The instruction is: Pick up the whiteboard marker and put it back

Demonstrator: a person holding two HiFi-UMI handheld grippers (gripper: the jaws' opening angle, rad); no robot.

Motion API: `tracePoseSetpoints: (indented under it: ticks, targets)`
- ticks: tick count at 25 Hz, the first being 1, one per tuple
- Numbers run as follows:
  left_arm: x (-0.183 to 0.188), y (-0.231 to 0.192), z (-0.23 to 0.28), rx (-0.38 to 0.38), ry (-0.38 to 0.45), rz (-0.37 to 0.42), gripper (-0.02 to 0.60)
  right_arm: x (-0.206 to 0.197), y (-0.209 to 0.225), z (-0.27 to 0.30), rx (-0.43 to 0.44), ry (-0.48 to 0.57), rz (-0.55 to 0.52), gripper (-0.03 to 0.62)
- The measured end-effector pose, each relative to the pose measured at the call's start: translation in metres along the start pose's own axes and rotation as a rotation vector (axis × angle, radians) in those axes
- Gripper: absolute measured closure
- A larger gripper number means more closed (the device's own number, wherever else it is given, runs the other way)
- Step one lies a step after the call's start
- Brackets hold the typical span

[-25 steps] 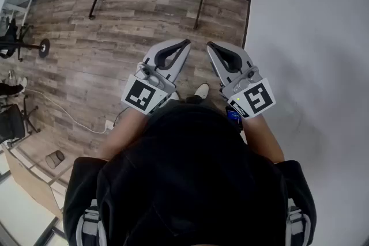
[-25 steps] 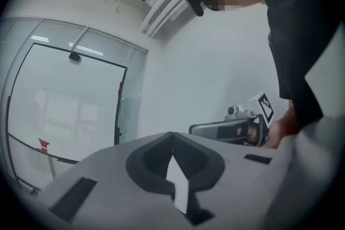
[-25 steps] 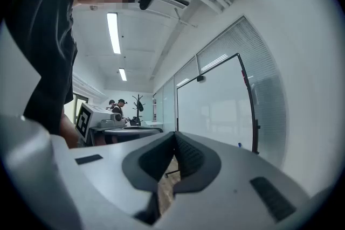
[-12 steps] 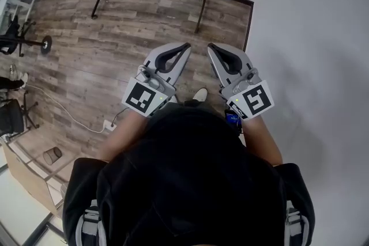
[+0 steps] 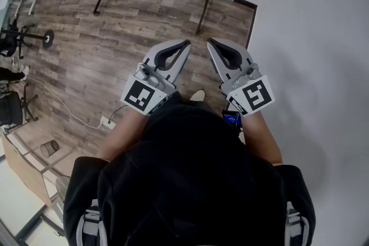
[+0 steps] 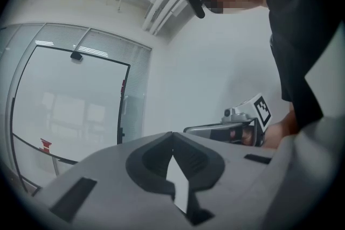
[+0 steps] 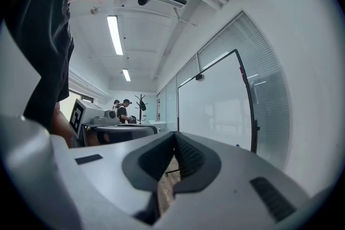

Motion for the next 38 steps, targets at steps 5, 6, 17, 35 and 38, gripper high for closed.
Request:
tracePoseSetpoints:
  ticks: [5,6,17,35,38]
  targets:
    - [-0.005,-0.017,0.006,0.015,0.015,-0.003,0.578,-0.011,0.01,0.017,0.019,-0.02,-0.001,0.6]
    - [-0.007,-0.023,0.005,0.016,0.014,-0.003,0.578,-0.014,0.011,0.022,0.022,-0.025,0.001,0.6]
    - [-0.02,-0.121,0.002,0.001,0.003,-0.001,0.578,-0.021,0.021,0.118,0.026,-0.063,0.007,0.6]
    - [-0.015,-0.293,-0.025,-0.117,-0.004,0.002,0.578,-0.014,0.011,0.281,-0.072,-0.094,0.021,0.6]
    - [-0.017,-0.311,-0.029,-0.127,0.004,-0.006,0.578,-0.015,0.008,0.294,-0.089,-0.099,0.02,0.6]
Point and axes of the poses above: the fingertips, and each gripper's own axes: z forward along the fingers, y to its right, x out of its top, the point moved 10 cm from there along -z, backward along the fingers, and after that the axes turned 13 degrees about -x, right-handed, at the moved point
